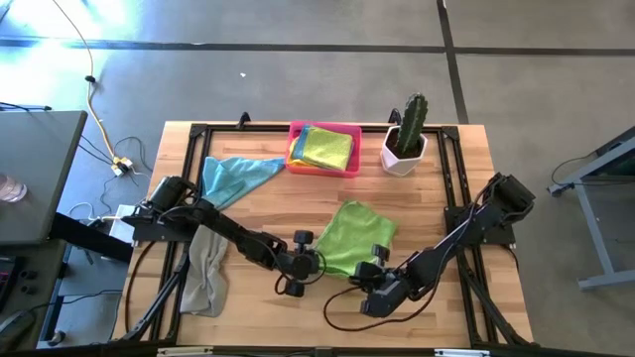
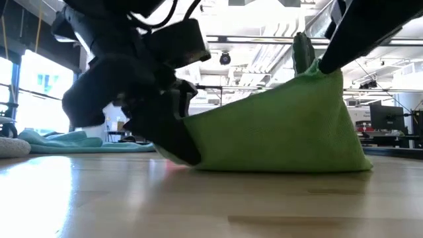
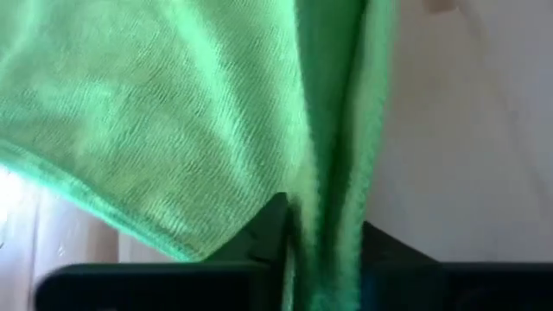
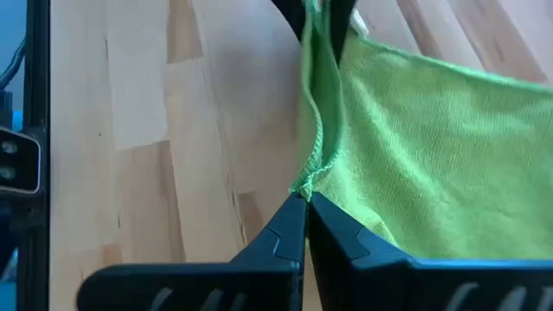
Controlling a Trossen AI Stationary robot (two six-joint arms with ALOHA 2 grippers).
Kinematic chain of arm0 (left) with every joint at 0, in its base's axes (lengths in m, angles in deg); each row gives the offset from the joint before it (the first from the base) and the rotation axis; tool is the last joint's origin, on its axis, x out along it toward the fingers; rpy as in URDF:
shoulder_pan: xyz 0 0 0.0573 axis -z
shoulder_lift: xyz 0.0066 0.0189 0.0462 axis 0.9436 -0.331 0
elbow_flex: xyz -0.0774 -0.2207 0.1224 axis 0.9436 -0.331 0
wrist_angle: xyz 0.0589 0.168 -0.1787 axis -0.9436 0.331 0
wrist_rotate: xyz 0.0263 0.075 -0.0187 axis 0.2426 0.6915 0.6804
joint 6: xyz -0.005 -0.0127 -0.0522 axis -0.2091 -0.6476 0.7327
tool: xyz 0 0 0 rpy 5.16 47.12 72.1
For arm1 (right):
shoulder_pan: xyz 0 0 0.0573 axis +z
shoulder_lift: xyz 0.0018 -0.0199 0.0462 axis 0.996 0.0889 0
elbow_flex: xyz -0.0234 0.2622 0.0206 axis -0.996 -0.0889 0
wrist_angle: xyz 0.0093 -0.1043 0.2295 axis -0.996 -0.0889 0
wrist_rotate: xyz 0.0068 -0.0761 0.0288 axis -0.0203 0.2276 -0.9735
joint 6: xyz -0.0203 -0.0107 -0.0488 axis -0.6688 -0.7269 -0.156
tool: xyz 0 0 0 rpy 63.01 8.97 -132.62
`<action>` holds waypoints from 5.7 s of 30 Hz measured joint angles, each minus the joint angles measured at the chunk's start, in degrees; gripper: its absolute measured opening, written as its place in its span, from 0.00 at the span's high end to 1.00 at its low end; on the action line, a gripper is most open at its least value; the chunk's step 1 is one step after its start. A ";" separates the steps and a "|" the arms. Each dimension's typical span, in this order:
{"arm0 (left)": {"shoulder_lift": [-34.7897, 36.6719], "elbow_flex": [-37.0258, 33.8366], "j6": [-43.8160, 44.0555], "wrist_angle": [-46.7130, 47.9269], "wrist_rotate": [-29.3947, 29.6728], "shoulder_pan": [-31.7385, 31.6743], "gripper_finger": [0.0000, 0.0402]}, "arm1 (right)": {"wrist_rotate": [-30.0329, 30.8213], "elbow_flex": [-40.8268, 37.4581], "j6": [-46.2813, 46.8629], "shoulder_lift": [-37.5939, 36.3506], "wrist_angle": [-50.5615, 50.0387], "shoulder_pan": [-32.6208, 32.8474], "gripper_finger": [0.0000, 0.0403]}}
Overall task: Fold microfiber towels
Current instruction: Fold the green microfiber cloth on the table
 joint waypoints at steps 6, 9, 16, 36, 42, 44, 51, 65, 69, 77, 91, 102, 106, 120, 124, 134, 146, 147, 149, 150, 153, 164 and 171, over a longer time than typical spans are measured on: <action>0.00 2.81 4.83 4.24 -9.33 0.23 0.98 | -2.44 -0.04 9.53 1.46 1.58 0.00 1.00; 0.00 4.98 8.02 9.30 -12.20 1.27 0.97 | -6.61 -0.04 11.81 2.81 4.47 0.07 1.00; 0.00 9.62 6.65 14.63 -16.41 2.73 1.00 | -9.35 -0.07 15.15 3.36 6.32 0.07 1.00; 0.07 13.86 -4.53 21.40 9.13 -7.79 0.98 | 2.23 -0.04 11.10 3.21 -20.15 -10.78 1.00; 0.07 13.86 -6.90 20.41 8.82 -12.68 0.98 | 3.61 -0.04 6.73 3.19 -22.48 -15.52 1.00; 0.07 13.86 -8.37 19.05 8.79 -14.01 0.98 | 3.62 -0.04 5.31 3.18 -23.42 -17.36 1.00; -0.65 13.84 -14.80 14.61 6.80 -18.66 0.98 | 3.69 -0.04 4.92 3.17 -27.87 -22.93 1.00; -1.77 13.84 -15.30 12.18 6.46 -24.90 0.98 | 6.98 -0.04 -12.54 3.17 -26.53 -34.04 1.00; -2.10 13.84 -16.07 11.29 6.51 -26.27 0.98 | 7.09 -0.04 -18.35 3.17 -24.32 -37.67 1.00; -3.80 13.81 -15.17 10.10 7.09 -28.98 0.98 | 4.94 -0.04 -26.32 3.17 -20.82 -44.52 1.00; -4.56 13.84 -13.91 10.37 4.52 -32.06 0.98 | -2.23 -0.04 -30.85 3.80 -16.51 -48.24 0.87; -5.51 14.04 -13.47 12.71 13.18 -32.13 0.72 | -4.56 1.09 -25.88 1.01 -20.59 -47.04 0.64; -5.41 15.05 -16.66 12.51 14.06 -31.93 0.62 | -10.01 0.90 -26.17 0.25 -15.39 -44.48 0.67; -5.42 15.13 -14.58 19.03 5.61 -25.44 0.55 | -8.49 -11.76 -25.36 1.33 -1.15 -43.60 0.69; -5.42 15.13 -16.52 18.21 10.68 -23.51 0.55 | -5.20 -15.29 -27.12 1.22 4.48 -43.46 0.69; -5.42 15.13 -17.58 21.57 27.21 -18.19 0.55 | -10.69 -18.18 -27.34 1.00 8.33 -40.48 0.69; -5.40 15.21 -11.20 23.31 -4.12 -9.46 0.56 | -24.05 -13.64 -23.74 1.50 7.09 -28.87 0.69; -5.35 15.26 -9.90 23.67 -7.26 -8.97 0.56 | -24.33 -12.97 -22.82 1.57 6.41 -28.06 0.69; -5.29 15.26 -7.45 24.45 -13.01 -8.14 0.56 | -23.40 -11.52 -20.81 1.62 4.72 -26.87 0.69; -5.29 15.26 -6.45 24.58 -14.89 -7.76 0.56 | -22.01 -10.84 -19.96 1.62 3.59 -26.54 0.69; -5.29 15.24 -4.21 23.89 -17.13 -6.72 0.56 | -17.61 -9.03 -18.21 1.62 -0.72 -26.18 0.69; -5.01 15.15 0.12 23.99 -8.60 -6.13 0.56 | -17.88 -3.82 -5.62 1.46 -10.87 -24.27 0.69; -4.98 15.15 0.05 23.84 -7.58 -4.66 0.56 | -13.93 -4.00 -3.84 -4.08 -26.29 -21.99 0.69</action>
